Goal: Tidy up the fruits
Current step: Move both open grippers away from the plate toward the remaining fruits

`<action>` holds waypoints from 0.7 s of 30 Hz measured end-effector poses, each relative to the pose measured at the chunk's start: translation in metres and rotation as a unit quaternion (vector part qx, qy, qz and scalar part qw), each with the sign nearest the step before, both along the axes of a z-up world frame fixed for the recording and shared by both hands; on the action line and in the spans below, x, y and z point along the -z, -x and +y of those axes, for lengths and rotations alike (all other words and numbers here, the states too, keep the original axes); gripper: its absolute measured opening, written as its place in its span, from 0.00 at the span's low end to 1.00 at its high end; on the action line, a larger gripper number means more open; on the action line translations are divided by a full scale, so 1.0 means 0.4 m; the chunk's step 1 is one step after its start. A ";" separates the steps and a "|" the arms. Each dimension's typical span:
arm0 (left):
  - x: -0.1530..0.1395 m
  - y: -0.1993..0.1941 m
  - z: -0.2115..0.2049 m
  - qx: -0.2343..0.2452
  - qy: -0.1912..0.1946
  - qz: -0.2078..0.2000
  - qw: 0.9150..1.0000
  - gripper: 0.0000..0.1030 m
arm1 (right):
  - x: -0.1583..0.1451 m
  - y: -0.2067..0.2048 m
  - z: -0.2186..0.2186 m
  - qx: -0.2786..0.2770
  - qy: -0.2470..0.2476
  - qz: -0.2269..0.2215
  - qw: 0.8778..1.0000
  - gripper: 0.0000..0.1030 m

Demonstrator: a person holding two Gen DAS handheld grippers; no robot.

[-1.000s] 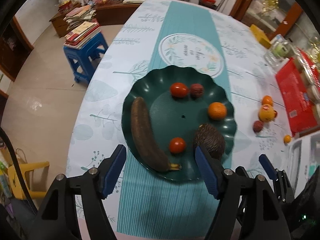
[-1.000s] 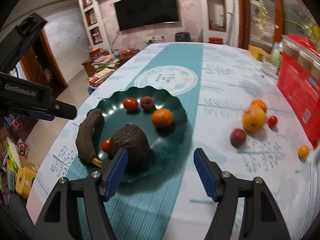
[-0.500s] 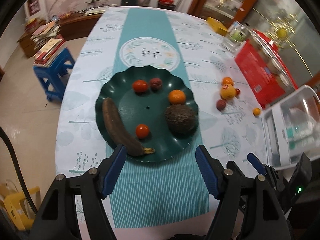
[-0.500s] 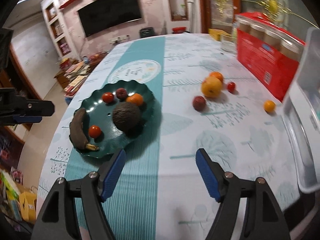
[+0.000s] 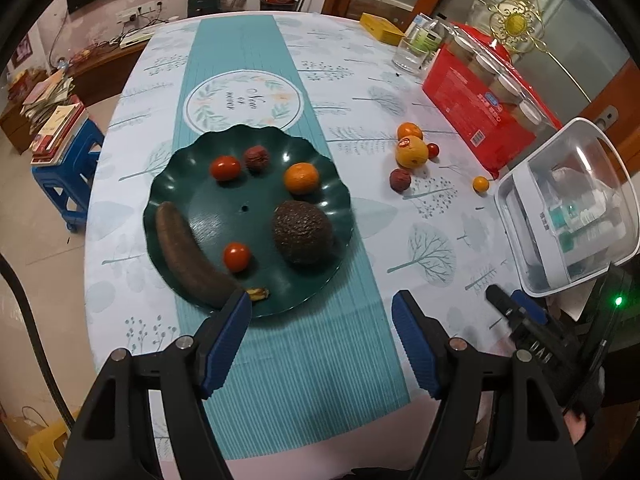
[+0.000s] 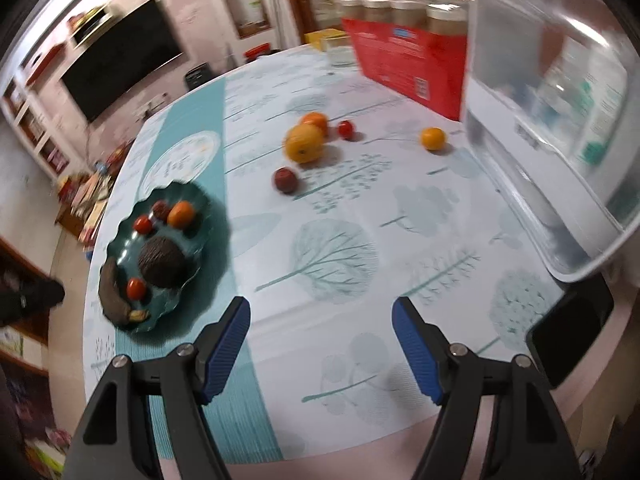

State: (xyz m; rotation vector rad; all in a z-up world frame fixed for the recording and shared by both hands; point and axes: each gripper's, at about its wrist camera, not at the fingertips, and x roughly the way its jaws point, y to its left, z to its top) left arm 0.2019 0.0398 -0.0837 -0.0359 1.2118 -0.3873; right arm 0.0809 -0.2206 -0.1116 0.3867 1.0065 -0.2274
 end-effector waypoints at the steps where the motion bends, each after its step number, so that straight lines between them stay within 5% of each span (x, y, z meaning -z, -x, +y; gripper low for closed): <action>1: 0.001 -0.003 -0.010 0.002 -0.002 -0.001 1.000 0.69 | -0.003 -0.003 -0.017 0.008 -0.003 0.001 1.000 0.72; 11: 0.022 -0.071 -0.129 -0.008 -0.004 -0.011 1.000 0.69 | -0.003 -0.103 -0.189 0.081 -0.048 0.002 0.996 0.72; 21: 0.092 -0.161 -0.261 -0.026 -0.024 -0.005 0.999 0.69 | 0.054 -0.244 -0.266 0.099 -0.022 -0.005 0.995 0.72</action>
